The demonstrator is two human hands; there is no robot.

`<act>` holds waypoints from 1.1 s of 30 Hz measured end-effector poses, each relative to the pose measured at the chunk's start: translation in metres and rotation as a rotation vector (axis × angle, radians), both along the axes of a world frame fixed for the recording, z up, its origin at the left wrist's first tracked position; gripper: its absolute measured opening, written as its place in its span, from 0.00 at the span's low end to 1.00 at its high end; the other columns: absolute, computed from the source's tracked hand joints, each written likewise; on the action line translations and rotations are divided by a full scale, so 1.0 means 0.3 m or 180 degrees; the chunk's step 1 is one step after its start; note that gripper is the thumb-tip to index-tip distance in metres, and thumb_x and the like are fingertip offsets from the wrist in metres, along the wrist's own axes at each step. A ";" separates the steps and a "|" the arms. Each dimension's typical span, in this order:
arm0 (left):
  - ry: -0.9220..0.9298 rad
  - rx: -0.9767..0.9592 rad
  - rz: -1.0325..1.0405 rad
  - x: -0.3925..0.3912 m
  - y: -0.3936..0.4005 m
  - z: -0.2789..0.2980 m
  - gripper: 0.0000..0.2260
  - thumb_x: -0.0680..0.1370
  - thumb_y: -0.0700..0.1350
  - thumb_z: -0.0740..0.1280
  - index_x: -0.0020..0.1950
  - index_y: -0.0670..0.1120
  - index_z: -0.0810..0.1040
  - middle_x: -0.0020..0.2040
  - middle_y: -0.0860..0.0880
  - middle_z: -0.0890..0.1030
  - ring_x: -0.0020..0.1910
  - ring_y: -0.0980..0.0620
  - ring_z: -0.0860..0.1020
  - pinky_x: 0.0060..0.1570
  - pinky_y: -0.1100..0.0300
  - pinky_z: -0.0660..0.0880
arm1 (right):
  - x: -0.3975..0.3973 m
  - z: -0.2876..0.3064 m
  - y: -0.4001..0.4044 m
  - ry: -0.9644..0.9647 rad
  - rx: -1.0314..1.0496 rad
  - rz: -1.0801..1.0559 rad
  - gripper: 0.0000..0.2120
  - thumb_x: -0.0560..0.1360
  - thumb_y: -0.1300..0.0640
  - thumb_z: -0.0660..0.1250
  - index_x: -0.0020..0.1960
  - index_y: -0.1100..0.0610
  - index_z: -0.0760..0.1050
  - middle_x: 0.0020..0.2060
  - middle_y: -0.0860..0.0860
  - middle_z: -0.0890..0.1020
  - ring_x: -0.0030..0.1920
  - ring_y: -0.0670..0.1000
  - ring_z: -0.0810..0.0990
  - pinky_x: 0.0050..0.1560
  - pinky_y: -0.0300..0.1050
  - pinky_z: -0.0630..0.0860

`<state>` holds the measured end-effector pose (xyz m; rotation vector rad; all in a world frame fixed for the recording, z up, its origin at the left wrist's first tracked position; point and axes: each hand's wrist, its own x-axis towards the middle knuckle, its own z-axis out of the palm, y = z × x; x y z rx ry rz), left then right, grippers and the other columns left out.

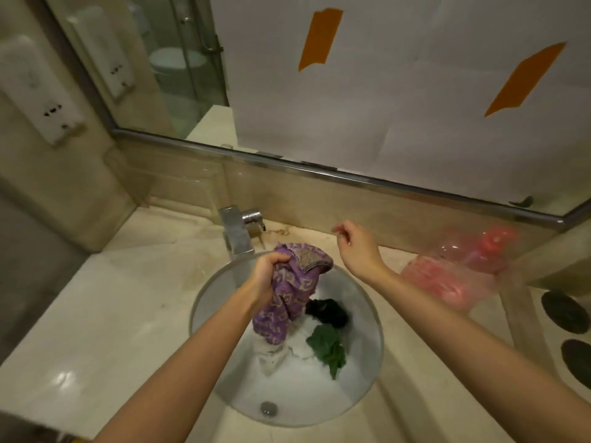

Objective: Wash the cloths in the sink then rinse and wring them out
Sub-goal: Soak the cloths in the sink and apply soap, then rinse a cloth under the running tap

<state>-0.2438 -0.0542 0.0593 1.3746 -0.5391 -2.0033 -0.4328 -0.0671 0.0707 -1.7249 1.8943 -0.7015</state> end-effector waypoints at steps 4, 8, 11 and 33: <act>0.0094 0.0088 0.0464 0.122 0.026 -0.086 0.18 0.79 0.48 0.59 0.57 0.36 0.78 0.54 0.36 0.82 0.55 0.37 0.79 0.60 0.47 0.74 | 0.139 -0.049 -0.072 0.0267 0.0473 0.0504 0.18 0.81 0.61 0.55 0.70 0.54 0.69 0.61 0.56 0.76 0.59 0.56 0.75 0.56 0.48 0.70; 0.0277 0.0300 0.0593 0.190 0.040 -0.164 0.17 0.81 0.49 0.58 0.51 0.38 0.80 0.45 0.40 0.84 0.46 0.43 0.81 0.49 0.53 0.76 | 0.254 -0.070 -0.161 0.0455 0.0425 0.0798 0.21 0.81 0.60 0.59 0.73 0.52 0.66 0.64 0.56 0.76 0.60 0.56 0.76 0.59 0.51 0.73; 0.0346 0.0443 0.0677 0.220 0.029 -0.222 0.18 0.81 0.51 0.58 0.52 0.38 0.80 0.43 0.41 0.85 0.47 0.43 0.80 0.52 0.53 0.75 | 0.328 -0.096 -0.229 0.0668 0.0490 0.1023 0.24 0.78 0.60 0.65 0.73 0.50 0.66 0.60 0.57 0.78 0.56 0.57 0.78 0.56 0.53 0.75; 0.0341 0.0304 0.1015 0.271 -0.054 -0.423 0.28 0.82 0.61 0.50 0.52 0.43 0.82 0.50 0.43 0.85 0.57 0.42 0.80 0.60 0.49 0.74 | 0.495 -0.198 -0.469 -0.0642 0.0047 0.0030 0.06 0.77 0.68 0.65 0.52 0.64 0.77 0.38 0.54 0.79 0.33 0.50 0.77 0.37 0.45 0.78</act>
